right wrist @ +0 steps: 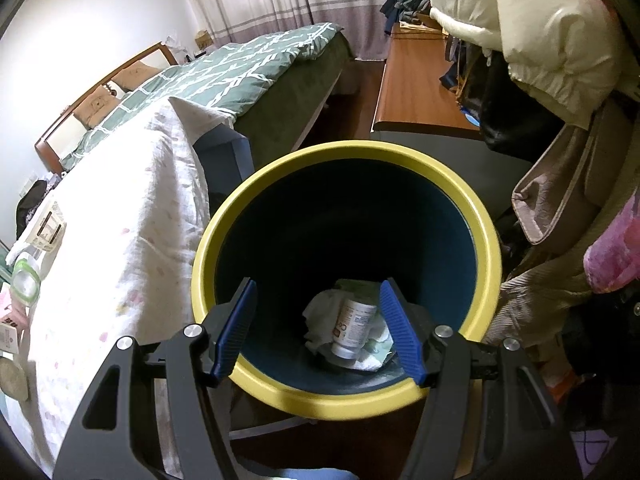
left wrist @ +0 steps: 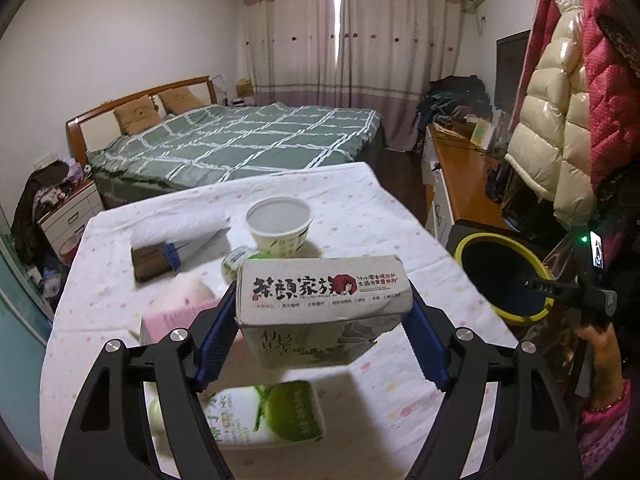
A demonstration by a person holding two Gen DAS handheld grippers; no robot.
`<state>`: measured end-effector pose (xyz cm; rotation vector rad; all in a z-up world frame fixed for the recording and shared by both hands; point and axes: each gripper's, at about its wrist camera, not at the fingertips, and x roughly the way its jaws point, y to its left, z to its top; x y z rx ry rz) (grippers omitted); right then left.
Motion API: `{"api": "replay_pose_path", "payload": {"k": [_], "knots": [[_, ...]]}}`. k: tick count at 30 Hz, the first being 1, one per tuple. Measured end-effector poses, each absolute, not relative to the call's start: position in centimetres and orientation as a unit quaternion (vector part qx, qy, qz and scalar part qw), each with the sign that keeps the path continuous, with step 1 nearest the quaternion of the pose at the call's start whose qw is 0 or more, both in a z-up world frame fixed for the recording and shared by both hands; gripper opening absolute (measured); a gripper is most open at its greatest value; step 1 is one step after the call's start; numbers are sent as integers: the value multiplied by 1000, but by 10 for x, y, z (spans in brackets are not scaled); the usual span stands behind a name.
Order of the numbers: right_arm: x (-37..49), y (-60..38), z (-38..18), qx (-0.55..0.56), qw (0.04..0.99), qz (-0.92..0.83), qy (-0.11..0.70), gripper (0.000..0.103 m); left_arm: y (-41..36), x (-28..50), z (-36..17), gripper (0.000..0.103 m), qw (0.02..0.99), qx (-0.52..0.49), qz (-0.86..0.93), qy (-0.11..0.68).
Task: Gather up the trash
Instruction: 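Grasp the white printed drink carton with the left tool, then carry the white carton over the bin and open the left tool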
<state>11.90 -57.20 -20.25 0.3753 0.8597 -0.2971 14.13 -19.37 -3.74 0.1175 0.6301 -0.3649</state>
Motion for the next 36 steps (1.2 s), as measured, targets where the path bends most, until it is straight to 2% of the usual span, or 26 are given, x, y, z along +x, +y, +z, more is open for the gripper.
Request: {"api": "replay_pose_path", "payload": {"k": [17,27,36], "knots": [[87,-581,-190,176,887,-156,397,61,-260,156,-21,75,923,75,-243,288],[37,-590,-180,160,886,-198,388,61,-376,166,-19,76,880,87,-360,297],[7,-608,-190,176,873,-219,398,61,-473,189,-58,76,839,89,-413,344]]}}
